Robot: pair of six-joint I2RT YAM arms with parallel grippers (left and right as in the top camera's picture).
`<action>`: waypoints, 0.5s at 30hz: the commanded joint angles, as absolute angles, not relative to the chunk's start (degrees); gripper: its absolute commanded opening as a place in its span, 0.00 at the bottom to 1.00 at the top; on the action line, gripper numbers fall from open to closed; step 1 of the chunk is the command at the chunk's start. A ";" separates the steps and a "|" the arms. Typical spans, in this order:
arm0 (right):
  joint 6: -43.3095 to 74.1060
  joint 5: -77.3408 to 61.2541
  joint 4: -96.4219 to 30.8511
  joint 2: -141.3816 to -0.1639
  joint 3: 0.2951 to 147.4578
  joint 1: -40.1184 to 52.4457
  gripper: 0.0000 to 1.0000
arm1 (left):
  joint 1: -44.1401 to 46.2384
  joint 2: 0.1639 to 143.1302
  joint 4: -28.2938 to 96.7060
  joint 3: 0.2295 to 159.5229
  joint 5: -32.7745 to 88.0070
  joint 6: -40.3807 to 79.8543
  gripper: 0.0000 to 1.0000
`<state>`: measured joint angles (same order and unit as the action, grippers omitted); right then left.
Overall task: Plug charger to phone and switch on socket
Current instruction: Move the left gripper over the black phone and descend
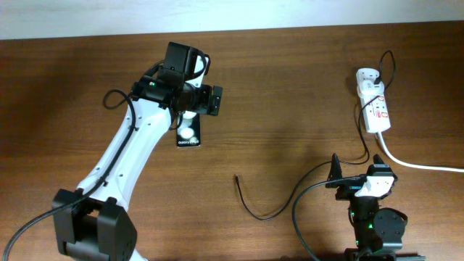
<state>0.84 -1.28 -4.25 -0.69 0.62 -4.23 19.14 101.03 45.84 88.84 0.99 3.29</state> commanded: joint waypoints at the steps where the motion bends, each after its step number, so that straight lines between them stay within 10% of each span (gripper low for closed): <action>1: 0.49 -0.80 -4.54 -0.36 0.32 -3.73 0.99 | 19.20 101.06 46.44 90.26 0.32 4.29 0.99; 4: 0.49 -0.80 -4.54 -0.36 0.32 -3.73 0.99 | 19.20 101.06 47.18 90.26 0.32 4.62 0.86; 5: 0.49 -0.80 -4.54 -0.36 0.32 -3.70 0.99 | 19.18 101.06 47.37 90.26 0.14 4.99 0.42; 7: 0.49 -0.80 -4.54 -0.36 0.32 -3.73 0.99 | 19.18 101.06 48.12 90.26 -1.58 8.93 0.22; 8: 0.49 -0.80 -4.54 -0.36 0.32 -3.70 0.99 | 19.18 101.06 48.34 90.26 -1.54 9.87 0.76; 9: 0.47 -0.80 -4.54 -0.36 0.32 -3.73 0.99 | 19.18 101.06 48.49 90.26 -1.52 9.87 0.99; 15: 0.49 -0.80 -4.54 -0.36 0.32 -3.70 0.99 | 18.85 101.10 49.78 90.28 -5.67 15.31 0.99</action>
